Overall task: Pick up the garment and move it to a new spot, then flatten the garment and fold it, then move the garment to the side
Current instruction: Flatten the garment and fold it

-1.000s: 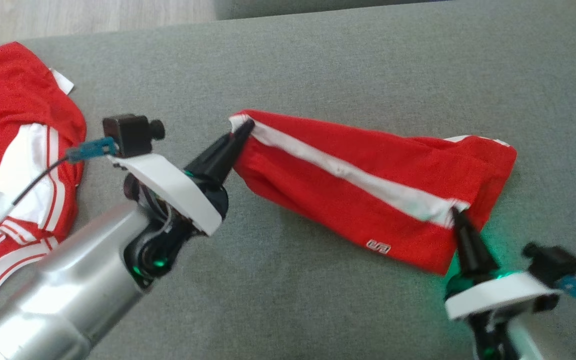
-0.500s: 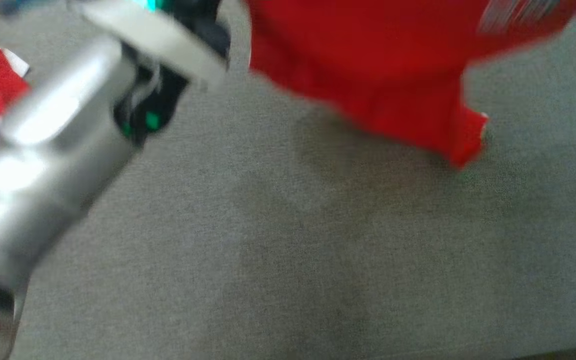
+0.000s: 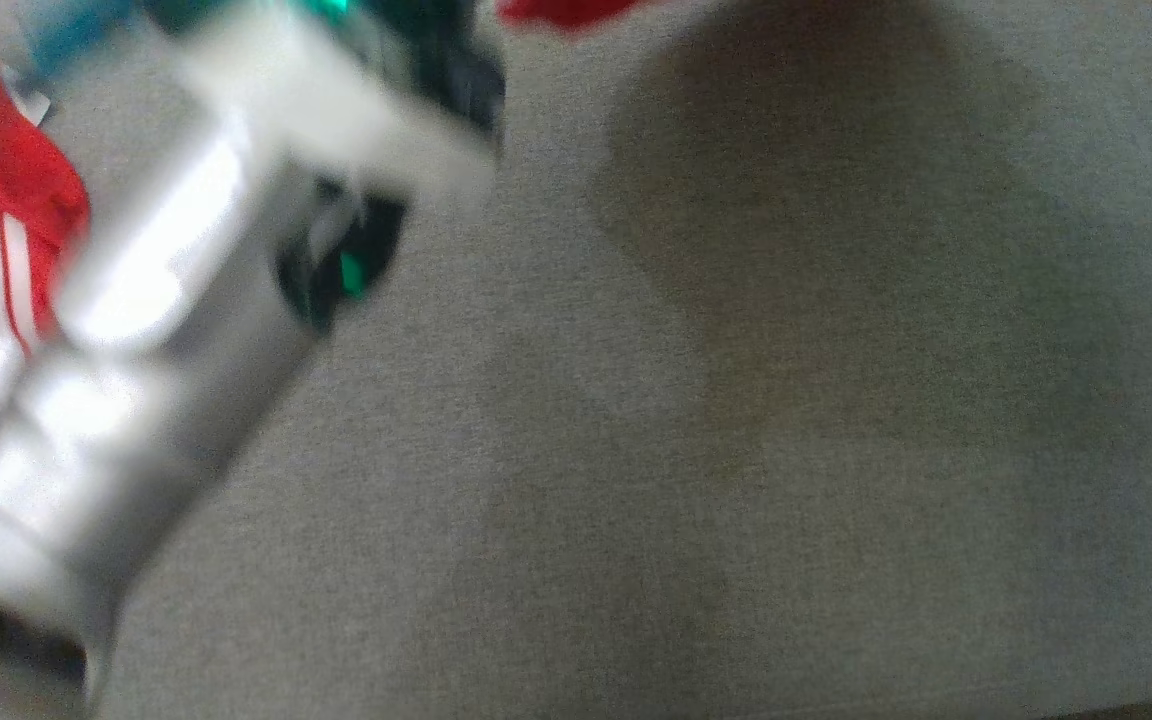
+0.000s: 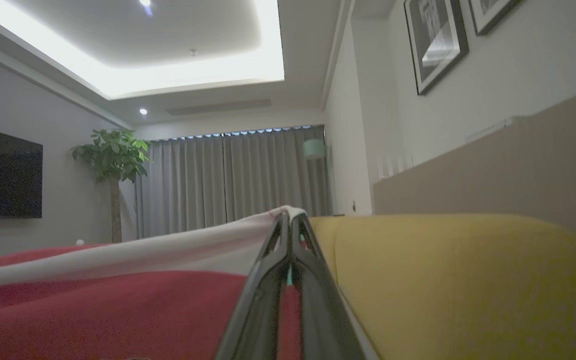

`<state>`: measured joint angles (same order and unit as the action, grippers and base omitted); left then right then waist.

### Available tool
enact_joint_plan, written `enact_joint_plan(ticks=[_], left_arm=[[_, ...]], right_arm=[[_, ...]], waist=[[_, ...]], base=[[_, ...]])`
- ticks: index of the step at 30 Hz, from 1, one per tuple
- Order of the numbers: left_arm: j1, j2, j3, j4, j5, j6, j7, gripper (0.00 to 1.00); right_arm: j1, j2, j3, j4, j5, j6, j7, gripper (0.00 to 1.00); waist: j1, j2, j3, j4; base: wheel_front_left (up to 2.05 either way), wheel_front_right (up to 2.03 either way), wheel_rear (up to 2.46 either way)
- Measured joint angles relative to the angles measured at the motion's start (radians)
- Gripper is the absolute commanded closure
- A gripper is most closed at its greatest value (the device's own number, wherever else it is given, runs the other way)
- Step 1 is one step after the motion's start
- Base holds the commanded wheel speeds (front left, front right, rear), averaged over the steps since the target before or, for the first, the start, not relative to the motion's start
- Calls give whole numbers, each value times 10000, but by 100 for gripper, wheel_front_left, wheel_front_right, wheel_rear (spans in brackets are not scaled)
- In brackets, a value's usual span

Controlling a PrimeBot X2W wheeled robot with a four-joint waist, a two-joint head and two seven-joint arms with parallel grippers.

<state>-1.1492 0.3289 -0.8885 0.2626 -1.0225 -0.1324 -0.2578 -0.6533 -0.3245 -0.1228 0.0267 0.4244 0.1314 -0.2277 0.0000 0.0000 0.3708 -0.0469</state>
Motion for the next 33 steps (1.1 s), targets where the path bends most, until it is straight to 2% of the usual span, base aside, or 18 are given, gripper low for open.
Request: enact_joint_plan(ticks=[5,10,14,17,20,23,25,31,32,33], left_arm=[[3592,90,587,-407,1501,0,12,100],[6612,-293,1256,-702,2734,-2,13,100],[8438,-650,1948,-1246,3417,-8,15,100],[9469,-731,2071,-1615,3609,-8,15,100],[9844,-848,1914,-1726,3651,-8,15,100],[9584,-997,1887,-1628,3576,-4,13,100],[9126,-1179,1756,-1325,3266,-2,13,100],[7177,-1764,1323,63,2015,0,115,100],[7177,-1764,1323,63,2015,0,115,100],[6646,-1975,1210,477,1404,0,198,100]], right_arm=[[3307,892,-127,-449,301,0,94,100],[5885,1687,-535,-961,706,0,90,100],[7755,1724,-759,-1962,968,0,157,100],[8447,1590,-780,-2405,1193,0,353,100],[8394,1352,-836,-2468,1198,0,548,100],[7796,1133,-727,-1979,1016,0,861,100],[7065,1043,-604,-1388,905,0,1009,100],[4702,58,251,353,535,0,1588,100],[4702,58,251,353,535,0,1588,100],[4042,-288,633,849,516,0,1691,100]], waist=[[-1,0,-133,170],[-2,0,-395,274],[-3,0,-719,315],[-3,0,-984,261],[-3,1,-1222,290],[-3,1,-1300,426],[-1,0,-1267,560],[0,1,-941,995],[0,1,-941,995],[1,0,-790,1140]], base=[[0,0,0],[0,0,0],[0,0,0],[0,0,0],[0,0,0],[0,0,0],[0,0,0],[0,0,0],[0,0,0],[0,0,0]])
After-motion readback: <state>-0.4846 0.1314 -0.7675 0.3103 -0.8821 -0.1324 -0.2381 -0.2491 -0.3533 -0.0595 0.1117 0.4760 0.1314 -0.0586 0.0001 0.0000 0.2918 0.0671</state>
